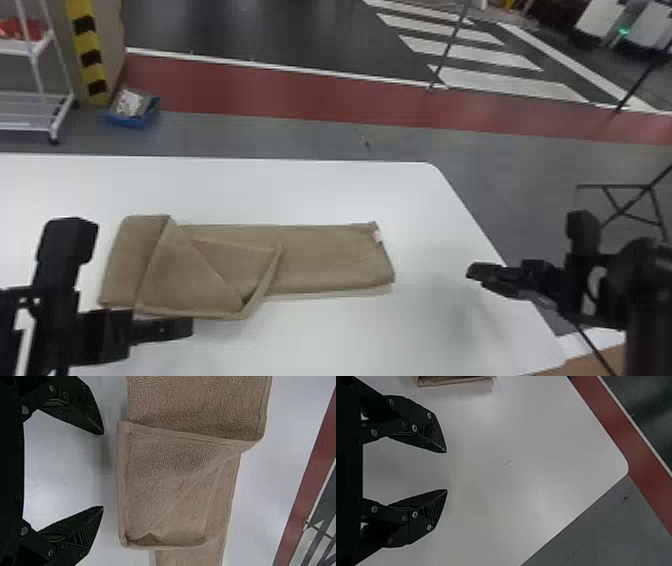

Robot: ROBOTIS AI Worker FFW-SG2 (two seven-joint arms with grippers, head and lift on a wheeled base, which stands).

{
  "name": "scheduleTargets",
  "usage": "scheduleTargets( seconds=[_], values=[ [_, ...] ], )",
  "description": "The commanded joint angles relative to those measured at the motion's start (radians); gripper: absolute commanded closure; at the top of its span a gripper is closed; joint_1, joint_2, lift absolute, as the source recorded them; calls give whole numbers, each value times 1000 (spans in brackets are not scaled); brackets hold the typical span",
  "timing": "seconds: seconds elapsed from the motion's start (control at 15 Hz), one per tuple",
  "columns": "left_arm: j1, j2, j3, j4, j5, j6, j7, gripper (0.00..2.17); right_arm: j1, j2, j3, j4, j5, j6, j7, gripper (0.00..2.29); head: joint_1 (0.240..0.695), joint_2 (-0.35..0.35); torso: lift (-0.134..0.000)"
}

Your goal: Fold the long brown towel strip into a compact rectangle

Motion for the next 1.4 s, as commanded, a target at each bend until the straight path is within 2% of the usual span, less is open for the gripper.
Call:
scheduleTargets(
  seconds=[0.0, 0.2, 0.87, 1.0, 1.13, 1.33],
  values=[
    [-12, -3, -5, 3, 17, -6, 17, 259, 0, 0, -2, 0, -1, 2, 0, 630, 695, -350, -124],
    [-19, -3, -22, 49, 23, -101, 85, 259, 0, 0, -1, 0, -2, 2, 0, 630, 695, -350, -124],
    [-23, -3, -32, 49, 15, -135, 79, 279, -29, -2, 4, 38, 10, -12, -3, 630, 695, -350, -124],
    [-24, -3, -36, 43, 14, -135, 77, 623, -38, -3, 4, 48, 10, -12, -3, 630, 695, -350, -124],
    [-27, -3, -46, 43, 11, -135, 77, 701, -40, -5, 2, 49, 12, -12, -3, 630, 695, -350, -124],
    [-26, -3, -63, 25, 1, -119, 79, 701, -44, -5, 2, 52, 13, -12, -3, 630, 695, -350, -124]
  ],
)
